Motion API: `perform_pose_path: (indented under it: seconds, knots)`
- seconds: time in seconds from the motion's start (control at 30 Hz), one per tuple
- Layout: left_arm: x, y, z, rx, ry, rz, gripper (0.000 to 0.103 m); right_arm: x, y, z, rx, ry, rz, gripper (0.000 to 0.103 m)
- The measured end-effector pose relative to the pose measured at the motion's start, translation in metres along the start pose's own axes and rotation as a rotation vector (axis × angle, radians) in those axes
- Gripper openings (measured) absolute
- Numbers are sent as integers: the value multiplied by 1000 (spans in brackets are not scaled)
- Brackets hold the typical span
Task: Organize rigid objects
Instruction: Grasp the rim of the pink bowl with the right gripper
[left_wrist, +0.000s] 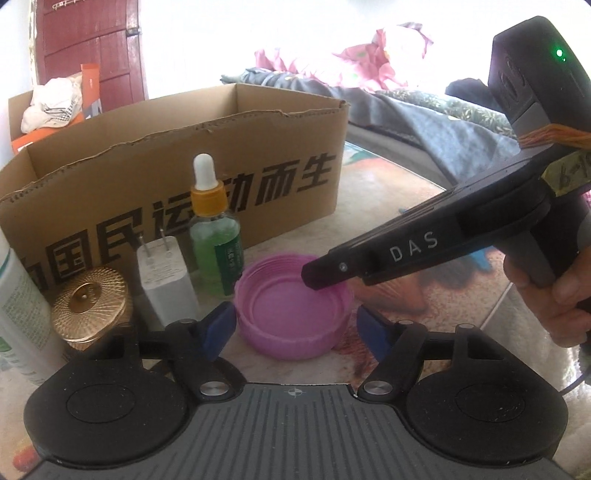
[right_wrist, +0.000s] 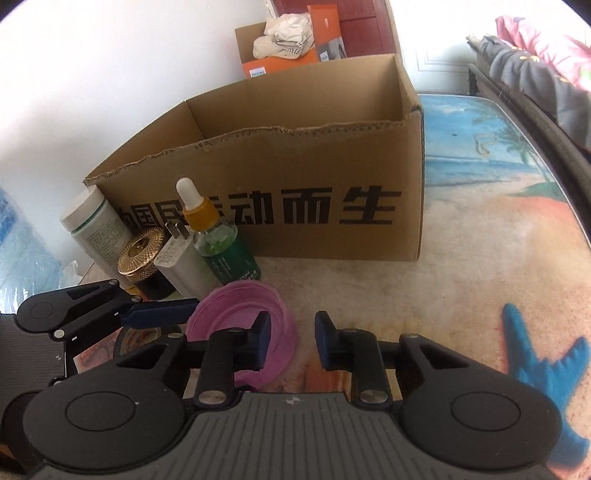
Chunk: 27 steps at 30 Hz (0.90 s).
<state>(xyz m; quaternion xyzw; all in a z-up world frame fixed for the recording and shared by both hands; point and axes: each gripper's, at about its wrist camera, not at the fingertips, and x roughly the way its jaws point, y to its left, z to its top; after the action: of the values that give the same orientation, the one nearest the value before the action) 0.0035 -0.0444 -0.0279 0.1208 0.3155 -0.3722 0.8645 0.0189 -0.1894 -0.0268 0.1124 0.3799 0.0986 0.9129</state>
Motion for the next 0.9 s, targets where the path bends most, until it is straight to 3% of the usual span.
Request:
perform_pose_path:
  seconds: [0.47,0.63,0.9]
  knots:
    - [-3,-24,0,-9,2,-101,72,-23,-19,-17,33,11,-8,23]
    - [-3,-33,1,53,-4,-43,77,-29,-24,-23,54,-2,-13,23]
    - [15,-33,4,71,50,-43,78,-27,-26,-24,60,-17,-3,23]
